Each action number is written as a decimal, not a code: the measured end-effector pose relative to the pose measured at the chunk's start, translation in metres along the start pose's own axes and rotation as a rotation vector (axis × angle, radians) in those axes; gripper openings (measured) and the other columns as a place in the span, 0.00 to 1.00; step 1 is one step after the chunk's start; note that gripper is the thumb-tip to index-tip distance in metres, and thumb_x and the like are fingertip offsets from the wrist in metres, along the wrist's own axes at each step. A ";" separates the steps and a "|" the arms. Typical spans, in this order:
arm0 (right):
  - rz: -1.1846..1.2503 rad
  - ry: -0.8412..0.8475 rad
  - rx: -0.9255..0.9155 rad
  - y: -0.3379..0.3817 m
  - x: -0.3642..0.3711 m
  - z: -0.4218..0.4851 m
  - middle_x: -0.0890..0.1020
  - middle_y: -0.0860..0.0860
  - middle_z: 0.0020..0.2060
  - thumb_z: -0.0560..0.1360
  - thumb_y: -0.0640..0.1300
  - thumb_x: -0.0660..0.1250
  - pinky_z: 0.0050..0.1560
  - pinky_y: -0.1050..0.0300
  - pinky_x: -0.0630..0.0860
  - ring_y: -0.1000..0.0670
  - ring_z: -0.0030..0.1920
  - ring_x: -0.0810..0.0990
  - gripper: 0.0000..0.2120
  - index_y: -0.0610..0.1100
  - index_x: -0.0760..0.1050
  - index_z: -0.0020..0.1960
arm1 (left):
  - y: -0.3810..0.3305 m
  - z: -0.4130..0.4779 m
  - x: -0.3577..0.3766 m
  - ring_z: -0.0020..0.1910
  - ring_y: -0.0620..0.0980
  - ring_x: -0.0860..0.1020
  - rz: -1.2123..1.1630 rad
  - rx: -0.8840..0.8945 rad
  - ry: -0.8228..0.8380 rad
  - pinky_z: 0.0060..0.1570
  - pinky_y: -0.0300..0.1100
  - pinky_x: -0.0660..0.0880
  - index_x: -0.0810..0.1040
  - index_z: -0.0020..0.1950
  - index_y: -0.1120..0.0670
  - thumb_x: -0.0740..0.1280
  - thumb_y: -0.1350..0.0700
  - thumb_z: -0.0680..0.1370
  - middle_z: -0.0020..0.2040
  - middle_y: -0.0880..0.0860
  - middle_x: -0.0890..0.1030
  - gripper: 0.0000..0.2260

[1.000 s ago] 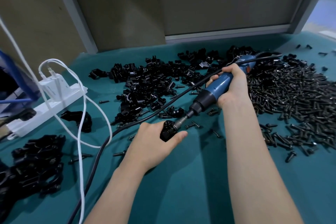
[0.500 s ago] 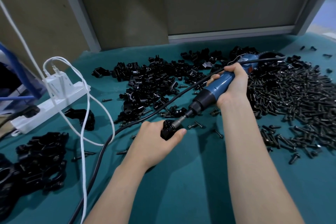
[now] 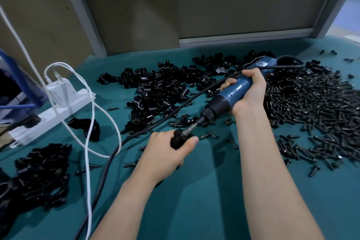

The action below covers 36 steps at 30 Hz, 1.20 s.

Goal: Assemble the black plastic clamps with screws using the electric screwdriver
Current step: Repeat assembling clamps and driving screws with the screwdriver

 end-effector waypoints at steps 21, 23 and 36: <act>0.192 0.276 -0.090 0.004 -0.011 0.001 0.73 0.51 0.34 0.64 0.43 0.63 0.27 0.65 0.71 0.55 0.23 0.72 0.06 0.41 0.71 0.39 | -0.007 -0.003 -0.003 0.19 0.44 0.58 -0.481 -0.203 0.323 0.20 0.33 0.56 0.82 0.37 0.54 0.67 0.32 0.69 0.21 0.47 0.62 0.24; 0.192 0.250 -0.083 0.005 -0.011 0.001 0.73 0.51 0.33 0.64 0.42 0.63 0.27 0.64 0.71 0.54 0.24 0.72 0.05 0.42 0.71 0.39 | -0.007 -0.003 -0.004 0.19 0.44 0.58 -0.451 -0.189 0.320 0.21 0.33 0.56 0.82 0.37 0.54 0.67 0.34 0.70 0.21 0.47 0.62 0.23; -0.287 -0.042 0.101 0.016 -0.022 0.007 0.75 0.45 0.34 0.65 0.41 0.73 0.29 0.58 0.76 0.48 0.29 0.75 0.15 0.42 0.68 0.45 | 0.000 0.001 -0.017 0.25 0.43 0.69 -0.687 -0.005 -0.102 0.23 0.33 0.63 0.76 0.28 0.50 0.59 0.37 0.65 0.27 0.52 0.76 0.18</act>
Point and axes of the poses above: each hand's wrist, its own z-axis towards the middle knuckle, its own x-axis out of the palm, y = z × x, the point moved 2 cm from there along z, towards the middle knuckle
